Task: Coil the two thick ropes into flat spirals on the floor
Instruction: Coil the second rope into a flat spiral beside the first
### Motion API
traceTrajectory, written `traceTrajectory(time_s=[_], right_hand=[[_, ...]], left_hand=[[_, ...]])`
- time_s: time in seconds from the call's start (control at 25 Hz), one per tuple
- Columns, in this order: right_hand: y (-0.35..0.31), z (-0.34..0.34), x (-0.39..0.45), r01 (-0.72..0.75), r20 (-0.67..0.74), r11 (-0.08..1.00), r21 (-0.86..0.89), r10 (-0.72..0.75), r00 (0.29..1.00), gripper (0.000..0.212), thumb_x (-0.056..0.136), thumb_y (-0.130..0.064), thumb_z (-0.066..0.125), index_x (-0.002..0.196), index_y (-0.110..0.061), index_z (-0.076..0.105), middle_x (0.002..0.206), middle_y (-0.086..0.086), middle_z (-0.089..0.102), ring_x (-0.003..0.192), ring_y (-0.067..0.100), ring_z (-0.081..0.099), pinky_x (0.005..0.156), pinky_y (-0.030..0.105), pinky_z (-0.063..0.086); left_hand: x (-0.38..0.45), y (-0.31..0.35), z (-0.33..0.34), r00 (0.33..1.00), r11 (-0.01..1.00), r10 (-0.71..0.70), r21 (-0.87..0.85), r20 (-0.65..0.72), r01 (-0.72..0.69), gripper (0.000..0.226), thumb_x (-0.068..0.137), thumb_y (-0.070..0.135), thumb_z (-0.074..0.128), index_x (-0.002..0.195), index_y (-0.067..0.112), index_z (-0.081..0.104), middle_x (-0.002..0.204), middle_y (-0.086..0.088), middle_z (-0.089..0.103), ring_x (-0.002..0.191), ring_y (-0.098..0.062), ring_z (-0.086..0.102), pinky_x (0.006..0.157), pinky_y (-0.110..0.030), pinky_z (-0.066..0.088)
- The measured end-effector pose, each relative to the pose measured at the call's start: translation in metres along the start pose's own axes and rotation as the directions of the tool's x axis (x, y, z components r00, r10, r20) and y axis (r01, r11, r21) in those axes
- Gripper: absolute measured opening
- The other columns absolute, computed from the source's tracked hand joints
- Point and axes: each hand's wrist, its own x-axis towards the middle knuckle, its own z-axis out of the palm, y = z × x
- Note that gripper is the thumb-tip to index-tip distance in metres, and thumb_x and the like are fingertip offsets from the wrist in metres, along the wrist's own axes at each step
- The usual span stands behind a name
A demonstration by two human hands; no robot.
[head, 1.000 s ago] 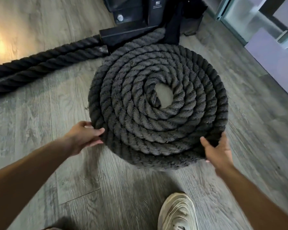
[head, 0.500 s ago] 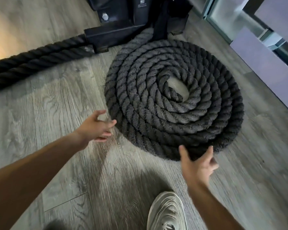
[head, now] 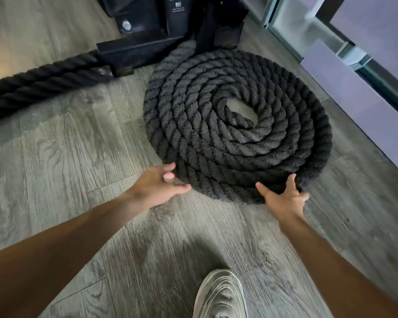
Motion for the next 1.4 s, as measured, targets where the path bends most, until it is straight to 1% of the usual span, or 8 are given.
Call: traceTrajectory(time_s=[0.12, 0.28, 0.4, 0.48, 0.64, 0.84, 1.12, 1.4], right_hand=[[-0.002, -0.033, 0.046, 0.035, 0.004, 0.999, 0.018, -0.035, 0.999, 0.107, 0.077, -0.056, 0.080, 0.160, -0.039, 0.014, 0.160, 0.009, 0.017, 0.144, 0.038, 0.031, 0.113, 0.052, 0.038], [-0.017, -0.068, 0.086, 0.109, -0.119, 0.985, -0.136, -0.125, 0.985, 0.096, 0.079, -0.057, 0.077, 0.158, -0.033, 0.029, 0.159, 0.008, 0.037, 0.145, 0.033, 0.035, 0.114, 0.056, 0.034], [-0.031, -0.075, 0.090, 0.097, -0.224, 0.943, -0.317, -0.174, 0.959, 0.071, 0.092, -0.047, 0.065, 0.155, -0.028, 0.038, 0.158, 0.013, 0.035, 0.145, 0.037, 0.029, 0.112, 0.059, 0.026], [-0.045, -0.062, 0.075, 0.157, -0.251, 0.939, -0.307, -0.239, 0.938, 0.059, 0.094, -0.038, 0.060, 0.150, -0.027, 0.045, 0.154, 0.013, 0.036, 0.140, 0.038, 0.028, 0.109, 0.057, 0.025], [-0.080, 0.007, 0.015, 0.557, -0.122, 0.779, -0.287, -0.606, 0.786, 0.037, 0.092, -0.031, 0.062, 0.129, -0.028, 0.064, 0.137, 0.007, 0.048, 0.126, 0.037, 0.035, 0.104, 0.052, 0.029], [-0.167, 0.111, -0.062, 0.751, 0.174, 0.620, -0.227, -0.732, 0.658, 0.030, 0.092, -0.033, 0.061, 0.121, -0.033, 0.067, 0.129, 0.000, 0.054, 0.125, 0.029, 0.040, 0.101, 0.044, 0.031], [-0.264, 0.228, -0.110, 0.868, 0.441, 0.464, -0.178, -0.751, 0.492, 0.026, 0.091, -0.029, 0.064, 0.117, -0.034, 0.068, 0.127, -0.002, 0.055, 0.128, 0.026, 0.047, 0.111, 0.049, 0.036], [-0.383, 0.319, -0.106, 0.923, 0.550, 0.261, -0.285, -0.744, 0.380, 0.070, 0.090, -0.021, 0.066, 0.153, -0.028, 0.038, 0.160, 0.002, 0.028, 0.143, 0.032, 0.031, 0.112, 0.045, 0.037]], left_hand=[[0.015, 0.019, 0.025, 0.999, 1.000, -0.009, -0.008, 0.046, 0.010, 0.109, 0.069, 0.061, 0.081, 0.158, 0.027, 0.029, 0.136, 0.012, 0.059, 0.105, -0.013, 0.070, 0.101, -0.039, 0.052], [0.024, 0.046, 0.058, 0.973, 0.989, 0.051, -0.144, 0.226, -0.018, 0.120, 0.067, 0.052, 0.087, 0.161, 0.035, 0.013, 0.164, 0.005, 0.033, 0.134, -0.013, 0.049, 0.097, -0.033, 0.053], [0.016, 0.049, 0.061, 0.923, 0.979, 0.185, 0.014, 0.338, -0.202, 0.107, 0.075, 0.049, 0.083, 0.154, 0.057, 0.011, 0.166, 0.020, 0.018, 0.139, 0.002, 0.033, 0.109, -0.034, 0.038], [0.006, 0.042, 0.040, 0.948, 0.970, 0.217, 0.054, 0.233, -0.236, 0.087, 0.082, 0.048, 0.078, 0.151, 0.058, 0.025, 0.160, 0.024, 0.027, 0.137, 0.004, 0.037, 0.101, -0.027, 0.047], [-0.021, -0.005, -0.045, 0.993, 0.994, 0.100, 0.040, -0.056, -0.098, 0.050, 0.087, 0.042, 0.076, 0.135, 0.041, 0.059, 0.118, 0.009, 0.065, 0.105, -0.006, 0.067, 0.063, -0.008, 0.049], [-0.053, -0.095, -0.154, 0.944, 0.997, -0.031, 0.060, -0.330, 0.054, 0.035, 0.089, 0.032, 0.076, 0.123, 0.028, 0.068, 0.120, 0.011, 0.061, 0.100, -0.011, 0.066, 0.064, -0.005, 0.043], [-0.034, -0.164, -0.245, 0.876, 0.987, -0.158, -0.086, -0.457, 0.134, 0.036, 0.091, 0.033, 0.073, 0.126, 0.031, 0.065, 0.128, 0.005, 0.061, 0.096, -0.013, 0.066, 0.072, -0.021, 0.051], [0.012, -0.179, -0.357, 0.762, 0.932, -0.066, 0.234, -0.644, 0.278, 0.076, 0.085, 0.040, 0.074, 0.151, 0.029, 0.040, 0.151, -0.011, 0.044, 0.131, -0.032, 0.047, 0.109, -0.042, 0.041]])
